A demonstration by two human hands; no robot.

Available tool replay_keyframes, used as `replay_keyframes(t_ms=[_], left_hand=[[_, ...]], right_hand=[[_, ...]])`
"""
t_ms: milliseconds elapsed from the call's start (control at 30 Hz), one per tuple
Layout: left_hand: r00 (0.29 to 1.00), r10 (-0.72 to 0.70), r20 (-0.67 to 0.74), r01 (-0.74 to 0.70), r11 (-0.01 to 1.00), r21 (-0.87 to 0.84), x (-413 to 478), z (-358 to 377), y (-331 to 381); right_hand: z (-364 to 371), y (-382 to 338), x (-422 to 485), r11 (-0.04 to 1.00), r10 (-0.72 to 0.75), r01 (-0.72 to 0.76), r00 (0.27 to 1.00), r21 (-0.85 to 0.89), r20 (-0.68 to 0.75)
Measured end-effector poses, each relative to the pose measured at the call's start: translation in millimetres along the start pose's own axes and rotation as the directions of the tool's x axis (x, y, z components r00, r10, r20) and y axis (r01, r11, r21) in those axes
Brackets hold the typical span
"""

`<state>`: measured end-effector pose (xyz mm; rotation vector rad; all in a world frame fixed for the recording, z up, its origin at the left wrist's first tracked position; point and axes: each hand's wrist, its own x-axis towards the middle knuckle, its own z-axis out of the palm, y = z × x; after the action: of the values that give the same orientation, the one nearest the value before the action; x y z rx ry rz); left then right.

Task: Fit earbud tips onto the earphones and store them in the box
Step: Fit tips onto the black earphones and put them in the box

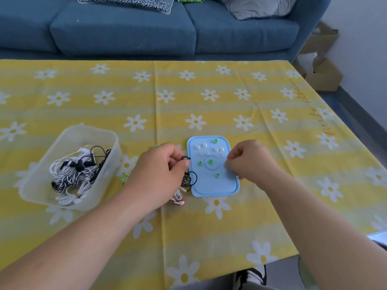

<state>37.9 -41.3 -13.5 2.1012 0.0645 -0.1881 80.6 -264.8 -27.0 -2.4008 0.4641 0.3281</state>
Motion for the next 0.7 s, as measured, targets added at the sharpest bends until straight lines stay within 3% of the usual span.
replay_keyframes(t_ms=[100, 267, 533, 600, 700], left_hand=[[1.0, -0.019, 0.017, 0.019, 1.0, 0.002, -1, 0, 2], [0.998, -0.042, 0.055, 0.045, 0.997, -0.055, -2, 8, 10], [0.997, -0.045, 0.054, 0.049, 0.996, -0.072, -2, 5, 9], [0.999, -0.025, 0.034, 0.028, 0.997, -0.073, -2, 3, 9], [1.0, 0.013, 0.001, -0.013, 0.993, -0.119, -3, -3, 10]], right_hand=[[2, 2, 1, 0.999, 0.03, -0.029, 0.999, -0.032, 0.039], [5, 6, 5, 0.995, -0.038, 0.043, 0.997, 0.091, -0.06], [14, 1, 7, 0.994, -0.088, 0.094, 0.99, 0.049, -0.112], [8, -6, 1, 0.984, -0.092, 0.109, 0.989, 0.144, -0.12], [-1, -27, -17, 0.842, -0.09, 0.074, 0.996, 0.534, 0.003]])
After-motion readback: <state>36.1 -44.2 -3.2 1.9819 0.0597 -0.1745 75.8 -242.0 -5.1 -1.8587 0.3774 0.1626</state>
